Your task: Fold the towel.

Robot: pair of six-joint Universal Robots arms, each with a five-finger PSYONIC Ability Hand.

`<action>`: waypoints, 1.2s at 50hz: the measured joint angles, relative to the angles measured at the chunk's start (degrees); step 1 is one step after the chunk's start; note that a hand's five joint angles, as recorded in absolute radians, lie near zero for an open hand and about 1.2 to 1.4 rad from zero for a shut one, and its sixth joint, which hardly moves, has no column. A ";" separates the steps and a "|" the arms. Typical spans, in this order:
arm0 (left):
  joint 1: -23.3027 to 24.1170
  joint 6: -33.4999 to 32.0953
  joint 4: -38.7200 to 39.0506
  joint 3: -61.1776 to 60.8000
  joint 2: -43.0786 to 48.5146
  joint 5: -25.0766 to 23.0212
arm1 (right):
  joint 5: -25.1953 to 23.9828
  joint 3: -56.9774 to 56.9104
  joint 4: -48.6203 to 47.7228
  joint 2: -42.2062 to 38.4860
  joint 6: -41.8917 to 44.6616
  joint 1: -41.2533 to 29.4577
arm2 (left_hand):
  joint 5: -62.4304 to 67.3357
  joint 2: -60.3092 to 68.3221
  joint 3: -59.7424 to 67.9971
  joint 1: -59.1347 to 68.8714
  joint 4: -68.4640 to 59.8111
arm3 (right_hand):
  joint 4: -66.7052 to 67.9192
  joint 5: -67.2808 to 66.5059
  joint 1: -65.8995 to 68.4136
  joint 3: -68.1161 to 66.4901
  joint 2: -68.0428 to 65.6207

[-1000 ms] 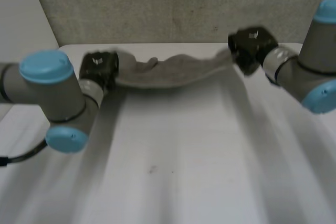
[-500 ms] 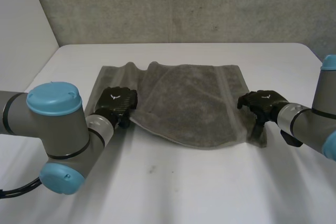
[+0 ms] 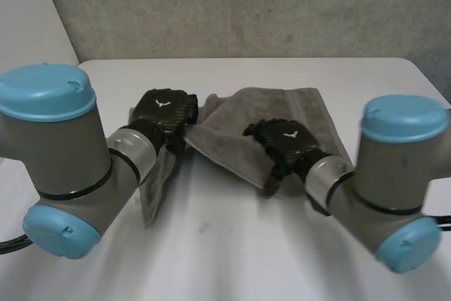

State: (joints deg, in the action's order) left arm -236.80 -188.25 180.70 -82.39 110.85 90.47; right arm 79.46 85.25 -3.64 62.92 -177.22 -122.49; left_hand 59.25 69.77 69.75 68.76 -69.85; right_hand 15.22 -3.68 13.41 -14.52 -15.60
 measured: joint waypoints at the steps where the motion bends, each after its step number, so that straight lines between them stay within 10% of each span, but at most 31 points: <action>1: 0.25 0.01 -0.45 0.14 0.01 0.04 | 0.78 -0.71 -0.19 -0.92 -1.07 -1.05 | 0.00 0.00 0.00 0.00 0.00 | 0.00 0.00 0.00 0.00 0.00; 17: 0.44 2.54 -1.32 0.70 -0.36 0.32 | 11.79 -5.62 -6.98 -12.89 -14.14 -5.05 | 0.00 0.00 0.00 0.00 0.00 | 0.00 0.00 -0.01 0.00 0.00; 32: -2.68 6.38 -3.00 1.66 -1.06 1.66 | 19.32 0.74 -17.58 -8.01 -4.77 5.80 | 0.00 0.00 0.00 0.00 0.00 | 16.45 -18.39 18.63 -17.42 -15.40; 47: -3.62 6.18 -2.98 0.09 1.05 1.50 | 8.17 8.52 -17.84 -3.66 2.58 21.85 | 0.00 0.00 0.00 0.00 -0.01 | 59.45 -59.71 62.10 -60.10 -59.40; 60: -3.47 6.35 -0.87 -2.57 4.77 1.48 | -1.32 11.65 -17.29 3.19 2.20 23.14 | -20.40 -21.38 -21.26 -20.28 21.42 | 61.51 -62.52 63.56 -62.00 -60.74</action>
State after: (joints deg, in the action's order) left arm -240.27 -181.90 179.84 -84.95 115.62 91.95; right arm 78.14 96.90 -20.94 66.11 -175.02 -99.35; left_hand 38.85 48.39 48.49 48.48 -48.43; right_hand 76.73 -66.20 76.97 -76.51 -76.34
